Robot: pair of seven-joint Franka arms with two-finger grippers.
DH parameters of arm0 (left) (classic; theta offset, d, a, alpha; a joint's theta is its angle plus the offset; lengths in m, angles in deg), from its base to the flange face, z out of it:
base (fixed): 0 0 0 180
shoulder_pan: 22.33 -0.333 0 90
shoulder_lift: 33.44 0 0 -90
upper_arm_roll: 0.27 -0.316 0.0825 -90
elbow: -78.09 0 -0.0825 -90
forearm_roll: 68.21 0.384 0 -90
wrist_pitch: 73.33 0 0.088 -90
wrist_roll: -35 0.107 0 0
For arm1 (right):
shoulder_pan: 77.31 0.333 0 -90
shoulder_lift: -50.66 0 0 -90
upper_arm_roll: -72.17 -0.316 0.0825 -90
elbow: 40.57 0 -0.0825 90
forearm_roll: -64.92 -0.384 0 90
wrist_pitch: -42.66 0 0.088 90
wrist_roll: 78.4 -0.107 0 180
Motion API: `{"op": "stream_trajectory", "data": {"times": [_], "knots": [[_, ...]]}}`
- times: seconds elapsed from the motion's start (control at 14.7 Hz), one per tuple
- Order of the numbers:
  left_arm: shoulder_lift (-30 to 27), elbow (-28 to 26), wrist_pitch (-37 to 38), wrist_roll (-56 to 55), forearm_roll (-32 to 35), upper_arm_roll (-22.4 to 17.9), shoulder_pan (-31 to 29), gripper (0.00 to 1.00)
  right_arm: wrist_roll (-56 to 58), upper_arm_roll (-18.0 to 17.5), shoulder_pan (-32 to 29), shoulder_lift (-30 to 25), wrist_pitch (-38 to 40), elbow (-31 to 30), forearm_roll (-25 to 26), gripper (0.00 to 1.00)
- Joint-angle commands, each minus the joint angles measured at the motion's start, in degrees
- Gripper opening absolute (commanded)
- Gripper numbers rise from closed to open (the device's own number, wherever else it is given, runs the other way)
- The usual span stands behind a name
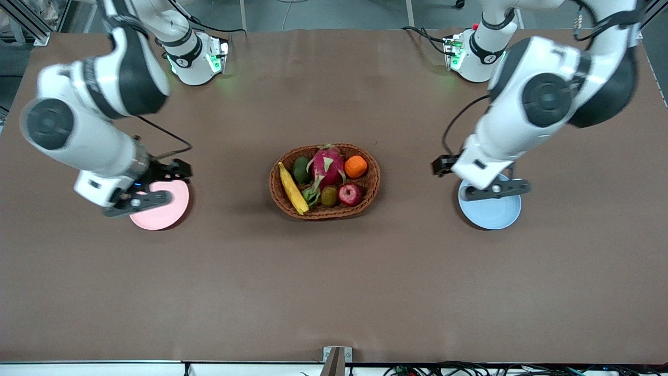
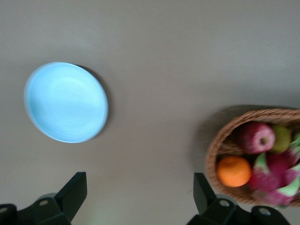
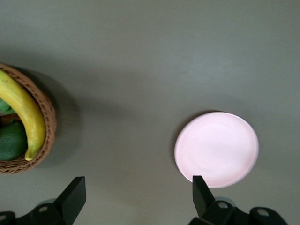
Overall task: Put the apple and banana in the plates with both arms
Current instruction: 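Move the right gripper and the left gripper toward the fruit basket, then grasp the banana with the right gripper while the left gripper grasps the apple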
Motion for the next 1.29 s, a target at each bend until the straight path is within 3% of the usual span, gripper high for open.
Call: {"op": "stream_trajectory", "data": {"times": [0.0,0.41,0.68,0.95,1.22], "knots": [[3.3,1.0,-3.3,-8.4,-0.1,-0.3,3.8,1.00,-0.3,0.5,4.1,3.4,-1.8,0.5,-5.4,1.00],[11.0,1.2,-14.2,-21.4,0.1,-0.3,9.7,1.00,-0.6,0.5,12.4,11.4,-13.9,0.9,-6.5,0.97],[15.8,1.2,-21.1,-31.1,0.4,-0.4,13.3,1.00,-1.1,0.5,16.8,15.1,-18.7,0.9,-6.7,0.80],[19.3,1.3,-23.6,-34.1,-0.3,-0.3,14.1,1.00,-1.1,0.4,17.6,17.0,-21.1,0.9,-12.0,0.79],[22.2,1.4,-28.2,-37.0,-1.2,-0.2,14.5,1.00,-1.0,0.5,19.3,18.4,-24.4,1.1,-12.2,0.78]]}}
